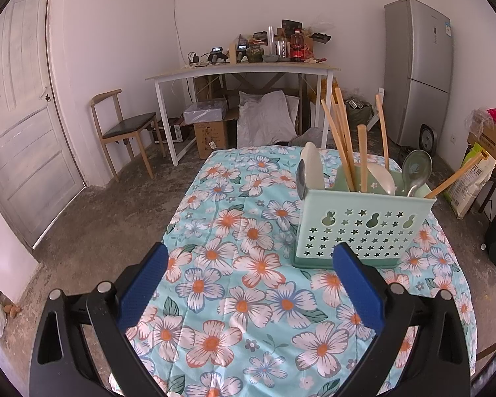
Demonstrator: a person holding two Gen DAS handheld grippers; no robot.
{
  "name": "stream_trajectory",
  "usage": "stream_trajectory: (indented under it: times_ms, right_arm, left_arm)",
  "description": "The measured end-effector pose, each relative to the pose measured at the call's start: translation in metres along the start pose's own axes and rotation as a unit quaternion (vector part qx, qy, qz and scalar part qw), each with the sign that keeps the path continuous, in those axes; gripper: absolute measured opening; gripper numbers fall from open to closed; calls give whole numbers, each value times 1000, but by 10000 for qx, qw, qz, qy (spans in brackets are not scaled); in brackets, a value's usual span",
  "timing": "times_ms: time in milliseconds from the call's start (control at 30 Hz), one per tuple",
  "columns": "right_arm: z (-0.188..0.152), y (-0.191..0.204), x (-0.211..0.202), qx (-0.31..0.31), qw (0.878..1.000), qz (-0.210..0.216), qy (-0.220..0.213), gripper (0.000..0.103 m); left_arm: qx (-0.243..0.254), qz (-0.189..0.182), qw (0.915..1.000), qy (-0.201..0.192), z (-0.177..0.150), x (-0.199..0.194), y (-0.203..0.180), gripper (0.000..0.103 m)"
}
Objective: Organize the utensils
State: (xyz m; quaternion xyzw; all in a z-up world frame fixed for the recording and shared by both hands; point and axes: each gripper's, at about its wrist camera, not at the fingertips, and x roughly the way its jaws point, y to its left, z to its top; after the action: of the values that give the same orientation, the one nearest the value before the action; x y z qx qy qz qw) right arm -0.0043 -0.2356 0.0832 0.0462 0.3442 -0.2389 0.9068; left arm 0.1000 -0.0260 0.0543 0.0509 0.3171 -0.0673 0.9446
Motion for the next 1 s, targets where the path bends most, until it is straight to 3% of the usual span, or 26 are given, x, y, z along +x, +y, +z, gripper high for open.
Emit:
stream_trajectory:
  times_ms: [1000]
  right_arm:
    - [1, 2, -1, -3, 10000, 15, 7, 95]
  left_arm:
    - [16, -2, 10000, 15, 0, 0, -2, 97]
